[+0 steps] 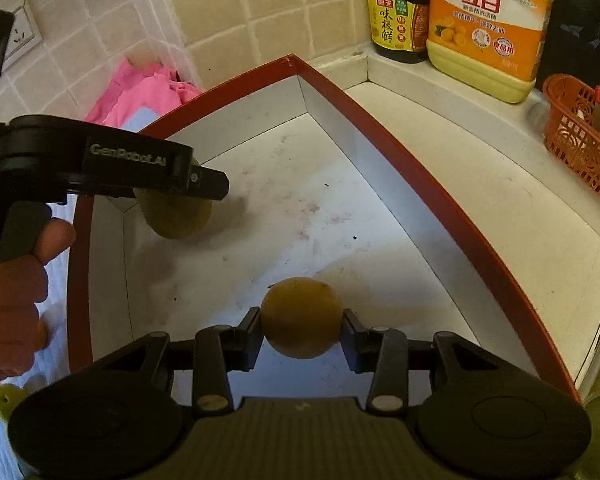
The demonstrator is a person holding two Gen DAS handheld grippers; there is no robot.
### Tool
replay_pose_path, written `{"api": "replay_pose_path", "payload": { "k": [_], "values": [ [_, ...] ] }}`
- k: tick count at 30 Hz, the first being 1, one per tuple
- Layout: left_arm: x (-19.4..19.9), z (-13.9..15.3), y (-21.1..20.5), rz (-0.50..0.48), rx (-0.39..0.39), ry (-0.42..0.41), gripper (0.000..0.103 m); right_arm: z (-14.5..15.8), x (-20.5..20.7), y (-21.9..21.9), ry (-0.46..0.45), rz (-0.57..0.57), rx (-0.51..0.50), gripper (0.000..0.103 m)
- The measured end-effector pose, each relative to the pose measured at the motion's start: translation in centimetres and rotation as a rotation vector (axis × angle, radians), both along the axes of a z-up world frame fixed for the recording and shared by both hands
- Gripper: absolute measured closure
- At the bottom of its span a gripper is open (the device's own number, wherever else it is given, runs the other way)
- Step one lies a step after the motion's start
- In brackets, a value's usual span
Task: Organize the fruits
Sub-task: 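Carry both kiwis into the red box and open both tools, then grasp a kiwi with the left tool while the right tool grasps a green apple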
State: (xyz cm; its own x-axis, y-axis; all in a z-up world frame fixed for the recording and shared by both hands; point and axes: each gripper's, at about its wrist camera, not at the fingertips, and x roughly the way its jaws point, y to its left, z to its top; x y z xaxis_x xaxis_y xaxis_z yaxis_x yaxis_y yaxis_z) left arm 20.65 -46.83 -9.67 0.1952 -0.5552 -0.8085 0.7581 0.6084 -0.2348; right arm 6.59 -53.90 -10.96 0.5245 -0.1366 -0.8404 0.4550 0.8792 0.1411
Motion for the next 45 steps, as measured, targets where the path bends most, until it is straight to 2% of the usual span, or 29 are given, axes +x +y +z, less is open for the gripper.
{"api": "replay_pose_path", "payload": {
  "k": [3,7,10,13,15,19,21,24,26,28,31,33,36,39,42,45],
  "values": [
    [0.0,1.2,1.4,0.007,-0.044,-0.017,0.028,1.3,-0.5,0.3,-0.022,0.01,0.005,0.049],
    [-0.1,4.4,4.4,0.034,-0.094,-0.074,0.028,4.3,-2.3,0.5,-0.085,-0.016,-0.017,0.042],
    [0.1,6.8,7.6,0.074,-0.141,-0.095,0.026,7.0,-4.0,0.3,-0.159,-0.059,-0.017,0.029],
    [0.3,9.3,11.3,0.125,-0.178,-0.127,0.026,10.0,-5.3,0.6,-0.213,-0.092,-0.061,0.026],
    [0.2,10.9,14.4,0.161,-0.208,-0.157,0.026,12.3,-5.9,1.2,-0.256,-0.105,-0.103,0.024],
    [-0.1,14.2,21.3,0.25,-0.249,-0.234,0.025,17.4,-6.9,3.4,-0.387,-0.147,-0.211,0.007],
    [-0.3,15.9,24.9,0.31,-0.249,-0.285,0.025,19.8,-7.3,5.0,-0.464,-0.155,-0.257,0.004],
    [-0.8,17.7,30.8,0.41,-0.247,-0.354,0.024,22.8,-7.5,7.6,-0.575,-0.096,-0.289,0.001],
    [-1.3,18.3,34.4,0.48,-0.235,-0.387,0.023,23.7,-7.3,9.5,-0.619,-0.032,-0.277,0.0],
    [-2.1,18.3,38.1,0.549,-0.216,-0.416,0.023,23.7,-6.4,11.4,-0.641,0.034,-0.251,0.0],
    [-3.5,17.1,43.6,0.661,-0.169,-0.429,0.023,22.1,-4.2,14.5,-0.622,0.117,-0.218,0.0],
    [-4.4,16.0,46.7,0.714,-0.154,-0.411,0.023,20.5,-2.1,17.0,-0.565,0.177,-0.174,0.0],
    [-5.9,14.2,50.4,0.777,-0.121,-0.387,0.023,17.0,0.8,19.9,-0.485,0.256,-0.05,0.0],
    [-7.1,12.6,53.4,0.841,-0.055,-0.384,0.023,13.7,2.8,21.9,-0.413,0.289,0.033,0.0],
    [-8.3,10.8,55.5,0.854,-0.026,-0.363,0.023,11.6,3.6,24.6,-0.362,0.305,-0.032,0.0],
    [-8.5,9.1,56.1,0.793,-0.05,-0.302,0.023,9.9,3.8,27.6,-0.313,0.315,-0.16,0.0]
  ]
}}
